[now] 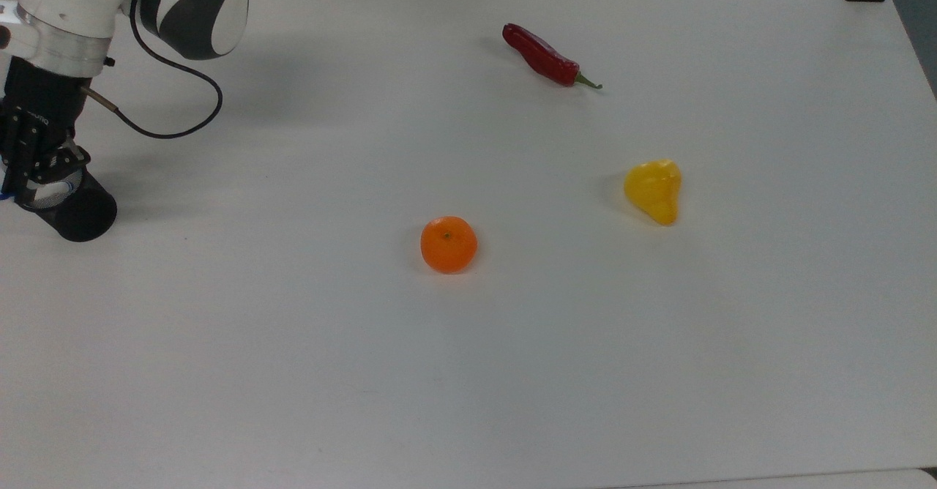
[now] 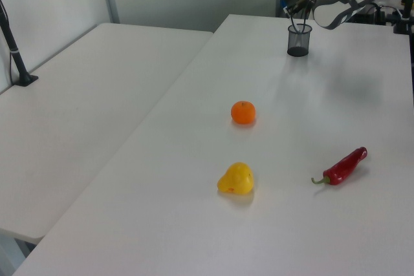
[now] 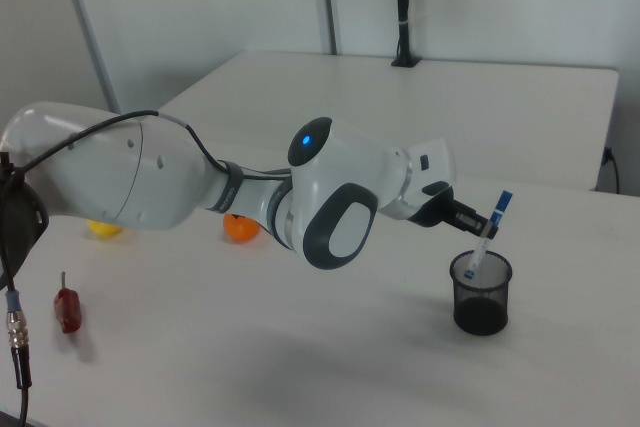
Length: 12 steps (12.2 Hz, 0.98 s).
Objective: Place marker
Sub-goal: 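Lower the marker into the pen cup and open the gripper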
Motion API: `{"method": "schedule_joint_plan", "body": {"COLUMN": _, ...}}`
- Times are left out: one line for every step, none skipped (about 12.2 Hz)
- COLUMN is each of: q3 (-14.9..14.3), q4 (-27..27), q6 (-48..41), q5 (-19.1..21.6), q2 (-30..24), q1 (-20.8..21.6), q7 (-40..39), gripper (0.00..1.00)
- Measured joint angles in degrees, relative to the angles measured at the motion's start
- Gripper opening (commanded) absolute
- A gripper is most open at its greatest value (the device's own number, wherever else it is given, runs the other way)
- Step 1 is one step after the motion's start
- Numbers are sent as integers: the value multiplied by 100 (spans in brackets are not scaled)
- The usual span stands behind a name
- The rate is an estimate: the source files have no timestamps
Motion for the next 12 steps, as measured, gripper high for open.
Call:
{"method": "schedule_joint_plan", "body": {"q3": 30, "q4": -35, "q6": 0, "q5": 0, "q2": 25, "q1": 6, "q7": 0, "gripper": 0}}
{"method": "schedule_joint_plan", "body": {"q3": 40, "q4": -69, "q6": 0, "q5": 0, "q2": 34, "q1": 6, "q7": -1, "gripper": 1}}
{"method": "schedule_joint_plan", "body": {"q3": 41, "q4": -110, "q6": 0, "q5": -1, "q2": 40, "q1": 6, "q7": -1, "gripper": 16}}
{"method": "schedule_joint_plan", "body": {"q3": 41, "q4": -161, "q6": 0, "q5": -1, "q2": 43, "q1": 2, "q7": -1, "gripper": 48}}
{"method": "schedule_joint_plan", "body": {"q3": 41, "q4": -184, "q6": 0, "q5": -1, "q2": 43, "q1": 0, "q7": -2, "gripper": 81}}
{"method": "schedule_joint_plan", "body": {"q3": 41, "q4": -197, "q6": 0, "q5": -1, "q2": 43, "q1": -10, "q7": -2, "gripper": 100}}
{"method": "schedule_joint_plan", "body": {"q3": 41, "q4": -197, "q6": 0, "q5": -1, "q2": 40, "q1": -22, "q7": -1, "gripper": 100}}
{"method": "schedule_joint_plan", "body": {"q3": 41, "q4": -197, "q6": 0, "q5": -1, "q2": 36, "q1": -29, "q7": -1, "gripper": 100}}
{"method": "schedule_joint_plan", "body": {"q3": 41, "q4": -195, "q6": 0, "q5": -1, "q2": 25, "q1": -29, "q7": -1, "gripper": 100}}
{"method": "schedule_joint_plan", "body": {"q3": 41, "q4": -192, "q6": 0, "q5": -1, "q2": -8, "q1": -29, "q7": -1, "gripper": 100}}
{"method": "schedule_joint_plan", "body": {"q3": 41, "q4": -198, "q6": 0, "q5": -1, "q2": -72, "q1": -31, "q7": -1, "gripper": 100}}
{"method": "schedule_joint_plan", "body": {"q3": 41, "q4": -213, "q6": -128, "q5": -1, "q2": -200, "q1": -36, "q7": 0, "gripper": 100}}
